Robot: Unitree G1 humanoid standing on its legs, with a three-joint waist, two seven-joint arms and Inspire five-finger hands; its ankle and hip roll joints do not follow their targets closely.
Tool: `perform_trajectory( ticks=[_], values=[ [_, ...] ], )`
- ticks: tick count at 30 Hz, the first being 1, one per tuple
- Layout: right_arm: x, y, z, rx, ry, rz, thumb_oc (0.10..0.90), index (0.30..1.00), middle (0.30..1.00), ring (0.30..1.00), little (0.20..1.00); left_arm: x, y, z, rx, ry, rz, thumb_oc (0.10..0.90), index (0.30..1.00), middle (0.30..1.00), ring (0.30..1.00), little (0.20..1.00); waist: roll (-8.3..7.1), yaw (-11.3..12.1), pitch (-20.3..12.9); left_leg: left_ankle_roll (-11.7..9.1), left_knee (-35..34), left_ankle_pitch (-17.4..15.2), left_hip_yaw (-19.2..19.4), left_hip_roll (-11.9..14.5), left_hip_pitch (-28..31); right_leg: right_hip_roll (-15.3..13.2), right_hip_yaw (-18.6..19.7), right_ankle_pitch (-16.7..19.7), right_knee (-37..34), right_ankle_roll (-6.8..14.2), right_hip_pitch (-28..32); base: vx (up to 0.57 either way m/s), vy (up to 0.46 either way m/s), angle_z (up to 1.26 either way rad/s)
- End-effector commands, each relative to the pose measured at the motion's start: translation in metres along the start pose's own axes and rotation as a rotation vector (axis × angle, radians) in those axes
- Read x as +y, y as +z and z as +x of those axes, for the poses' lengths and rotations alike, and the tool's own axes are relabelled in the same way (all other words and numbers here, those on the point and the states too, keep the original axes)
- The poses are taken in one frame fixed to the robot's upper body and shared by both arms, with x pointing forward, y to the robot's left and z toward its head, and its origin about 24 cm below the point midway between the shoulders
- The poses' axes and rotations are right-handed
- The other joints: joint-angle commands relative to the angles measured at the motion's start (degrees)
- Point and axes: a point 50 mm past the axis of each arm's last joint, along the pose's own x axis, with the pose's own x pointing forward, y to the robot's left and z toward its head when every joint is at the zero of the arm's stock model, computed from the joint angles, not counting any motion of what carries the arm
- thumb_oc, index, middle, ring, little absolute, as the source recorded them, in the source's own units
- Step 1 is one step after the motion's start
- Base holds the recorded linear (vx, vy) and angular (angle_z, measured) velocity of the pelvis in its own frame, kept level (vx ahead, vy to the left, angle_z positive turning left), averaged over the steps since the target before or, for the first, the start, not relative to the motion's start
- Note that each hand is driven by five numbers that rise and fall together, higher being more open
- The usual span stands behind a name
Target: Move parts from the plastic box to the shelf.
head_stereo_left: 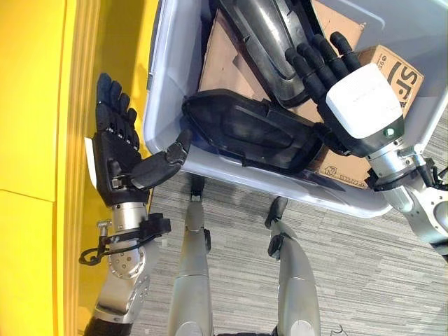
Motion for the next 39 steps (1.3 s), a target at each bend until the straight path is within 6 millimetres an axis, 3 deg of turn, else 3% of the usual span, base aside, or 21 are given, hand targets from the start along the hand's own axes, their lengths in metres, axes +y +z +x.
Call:
perform_trajectory(
  ticks=[1,18,32,39],
  values=[
    [-0.04,-0.009,0.027,-0.072,-0.147,-0.134,0.9,1.0,1.0,1.0,1.0,-0.007,0.047,0.0,-0.254,-0.04,-0.061,0.9,1.0,1.0,1.0,1.0,0.24,0.18,-0.46,-1.26,4.65,-10.21,1.92,1.54,3.92,2.24,0.62,2.05,-6.38,0.05,5.91,0.0,0.0,0.0],
    [-0.04,-0.013,0.031,-0.114,-0.076,-0.241,0.9,1.0,1.0,1.0,1.0,-0.006,0.047,0.0,-0.25,-0.043,-0.057,0.9,1.0,1.0,1.0,1.0,0.29,0.29,-0.46,-1.12,4.63,-9.89,1.67,1.4,2.7,2.29,0.48,2.22,-6.15,-0.05,4.73,0.0,0.0,0.0],
    [-0.026,-0.018,0.021,-0.082,-0.005,-0.233,0.9,1.0,1.0,1.0,1.0,-0.005,0.045,0.0,-0.244,-0.047,-0.042,0.9,1.0,1.0,1.0,1.0,0.35,0.12,-0.46,-1.07,4.94,-10.42,1.62,1.36,2.38,2.29,0.52,1.55,-5.5,-0.1,4.15,0.0,0.0,0.0],
    [-0.023,-0.024,0.026,-0.065,0.005,-0.263,0.9,1.0,1.0,1.0,1.0,-0.007,0.045,0.0,-0.245,-0.047,-0.051,0.9,1.0,1.0,1.0,1.0,0.54,0.37,-0.46,-1.0,4.97,-10.38,1.42,1.39,1.79,2.3,0.66,1.54,-5.43,-0.12,3.46,0.0,0.0,0.0]
  ],
)
